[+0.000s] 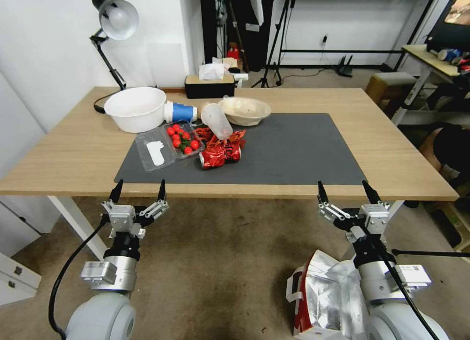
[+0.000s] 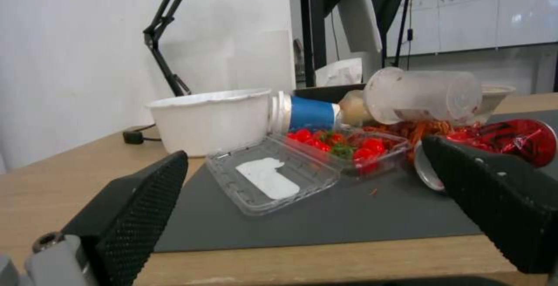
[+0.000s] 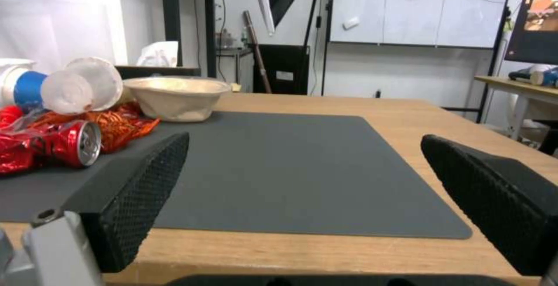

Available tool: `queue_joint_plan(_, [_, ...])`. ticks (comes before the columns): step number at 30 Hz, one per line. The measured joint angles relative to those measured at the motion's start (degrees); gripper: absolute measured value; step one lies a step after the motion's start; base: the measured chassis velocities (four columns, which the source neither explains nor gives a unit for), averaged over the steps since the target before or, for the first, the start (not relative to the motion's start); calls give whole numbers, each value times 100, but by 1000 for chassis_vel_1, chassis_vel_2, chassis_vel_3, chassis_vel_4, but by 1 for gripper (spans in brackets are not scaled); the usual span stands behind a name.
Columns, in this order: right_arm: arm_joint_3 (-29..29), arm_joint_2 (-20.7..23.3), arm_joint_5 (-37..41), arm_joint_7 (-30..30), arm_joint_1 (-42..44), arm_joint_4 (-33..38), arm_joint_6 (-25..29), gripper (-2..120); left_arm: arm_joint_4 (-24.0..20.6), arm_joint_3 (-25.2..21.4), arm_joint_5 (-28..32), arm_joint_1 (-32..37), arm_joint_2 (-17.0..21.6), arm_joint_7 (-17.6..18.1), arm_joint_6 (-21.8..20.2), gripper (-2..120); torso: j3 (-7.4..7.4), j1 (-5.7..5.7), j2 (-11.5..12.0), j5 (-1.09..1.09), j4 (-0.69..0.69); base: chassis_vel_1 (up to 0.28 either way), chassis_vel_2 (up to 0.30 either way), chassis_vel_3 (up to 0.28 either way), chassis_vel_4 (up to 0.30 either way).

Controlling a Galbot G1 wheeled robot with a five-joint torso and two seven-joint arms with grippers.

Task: Pick up the food delivery bag from the floor and place it on the table.

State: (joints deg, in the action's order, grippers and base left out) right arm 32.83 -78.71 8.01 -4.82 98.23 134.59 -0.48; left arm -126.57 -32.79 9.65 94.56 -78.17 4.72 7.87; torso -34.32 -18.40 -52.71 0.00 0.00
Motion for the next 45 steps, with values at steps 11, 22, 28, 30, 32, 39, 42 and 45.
queue_joint_plan(11, [-24,-69,-12,3,31,5,5,100,-46,6,10,75,-30,13,18,100,183,134,318,0,0,0,0,0,0])
queue_joint_plan(22, [-8,-86,-23,30,72,72,18,100,-76,62,-41,125,-18,11,42,99,341,261,602,0,0,0,0,0,0])
queue_joint_plan(28, [-12,-115,-54,38,103,90,19,100,-72,47,-40,123,5,7,60,99,416,311,727,0,0,0,0,0,0])
queue_joint_plan(30, [-22,-133,-82,48,120,91,32,100,-76,18,-31,117,24,2,61,99,454,335,789,0,0,0,0,0,0])
queue_joint_plan(32, [-27,-148,-98,52,125,90,49,100,-81,-21,-20,106,25,-3,61,99,478,355,835,0,0,0,0,0,0])
queue_joint_plan(39, [-13,-162,-89,63,122,82,80,100,-79,-50,-9,92,31,-15,67,99,598,439,1040,0,0,0,0,0,0])
queue_joint_plan(42, [-10,-166,-85,65,122,71,85,100,-71,-27,-12,94,27,-20,67,99,644,471,1117,0,0,0,0,0,0])
queue_joint_plan(45, [-9,-182,-85,69,120,58,92,100,-62,-14,-16,96,20,-23,67,99,687,497,1185,0,0,0,0,0,0])
